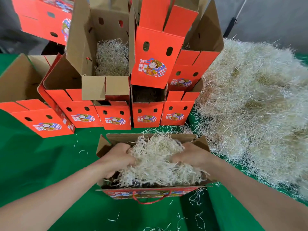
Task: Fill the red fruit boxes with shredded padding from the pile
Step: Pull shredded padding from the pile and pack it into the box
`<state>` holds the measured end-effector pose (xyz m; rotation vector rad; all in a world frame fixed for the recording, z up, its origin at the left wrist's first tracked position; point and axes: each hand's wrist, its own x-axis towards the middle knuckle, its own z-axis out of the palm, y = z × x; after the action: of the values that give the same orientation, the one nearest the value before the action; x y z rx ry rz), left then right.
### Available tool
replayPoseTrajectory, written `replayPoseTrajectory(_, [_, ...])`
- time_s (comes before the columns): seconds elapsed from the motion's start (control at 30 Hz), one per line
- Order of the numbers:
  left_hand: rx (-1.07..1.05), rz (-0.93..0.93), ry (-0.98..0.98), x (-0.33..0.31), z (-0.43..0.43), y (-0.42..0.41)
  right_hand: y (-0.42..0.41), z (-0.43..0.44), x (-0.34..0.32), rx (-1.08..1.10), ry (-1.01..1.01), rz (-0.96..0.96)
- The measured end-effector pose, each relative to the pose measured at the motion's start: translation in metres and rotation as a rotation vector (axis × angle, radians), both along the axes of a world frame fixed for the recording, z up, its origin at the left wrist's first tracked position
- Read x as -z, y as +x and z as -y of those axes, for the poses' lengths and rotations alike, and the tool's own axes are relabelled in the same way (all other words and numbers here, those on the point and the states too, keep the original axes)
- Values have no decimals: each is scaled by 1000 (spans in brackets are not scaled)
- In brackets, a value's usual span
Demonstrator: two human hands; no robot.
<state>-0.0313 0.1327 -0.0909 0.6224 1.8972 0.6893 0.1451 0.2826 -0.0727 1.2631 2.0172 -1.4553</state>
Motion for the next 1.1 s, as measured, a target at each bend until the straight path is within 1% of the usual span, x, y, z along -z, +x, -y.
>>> replayPoseTrajectory(0.1, [2, -165, -42, -1, 9, -15, 21, -17, -2, 93, -39, -10])
replayPoseTrajectory(0.13, [-7, -174, -53, 0, 10, -17, 25, -20, 0, 121, -47, -10])
replayPoseTrajectory(0.17, [-28, -144, -54, 1, 11, -19, 27, -22, 1, 165, -54, -25])
replayPoseTrajectory(0.2, [-62, -53, -36, 0, 10, -19, 27, -22, 3, 211, -73, -46])
replayPoseTrajectory(0.23, [-111, 99, -1, -2, 9, -18, 27, -21, 5, 236, -84, -67])
replayPoseTrajectory(0.3, [-179, 397, 41, -10, 6, -14, 23, -16, 3, 192, -122, -93])
replayPoseTrajectory(0.33, [-172, 465, 34, -15, 5, -10, 21, -14, 0, 142, -159, -96])
replayPoseTrajectory(0.43, [-49, 473, -27, -17, 0, -2, 17, -7, -6, -20, -279, -107])
replayPoseTrajectory(0.47, [-42, 480, -42, -16, -4, 2, 14, -2, -7, -75, -281, -90])
replayPoseTrajectory(0.53, [-55, 497, -56, -15, -13, 17, 3, 13, -4, -198, -231, -80])
replayPoseTrajectory(0.57, [-75, 485, -55, -15, -16, 23, -4, 19, 3, -219, -166, -86])
replayPoseTrajectory(0.63, [-109, 420, -33, -10, -19, 25, -9, 23, 11, -183, -30, -77])
replayPoseTrajectory(0.67, [-127, 376, -22, -6, -17, 21, -7, 19, 12, -148, 1, -60])
replayPoseTrajectory(0.77, [-192, 258, -30, 1, -3, 0, 9, 1, -1, -43, -6, 14])
replayPoseTrajectory(0.83, [-217, 193, -21, 2, 7, -5, 18, -10, 0, -7, -13, 29])
replayPoseTrajectory(0.9, [-190, 173, 9, 2, 13, -5, 23, -15, 0, 2, -28, 8])
replayPoseTrajectory(0.97, [-142, 234, 45, -7, 15, -5, 24, -18, -2, 15, -117, -16])
replayPoseTrajectory(1.03, [-84, 379, 52, -19, 15, -7, 23, -19, -8, 21, -230, -25])
replayPoseTrajectory(1.1, [-78, 513, 41, -26, 9, -6, 21, -19, -12, 9, -297, -44])
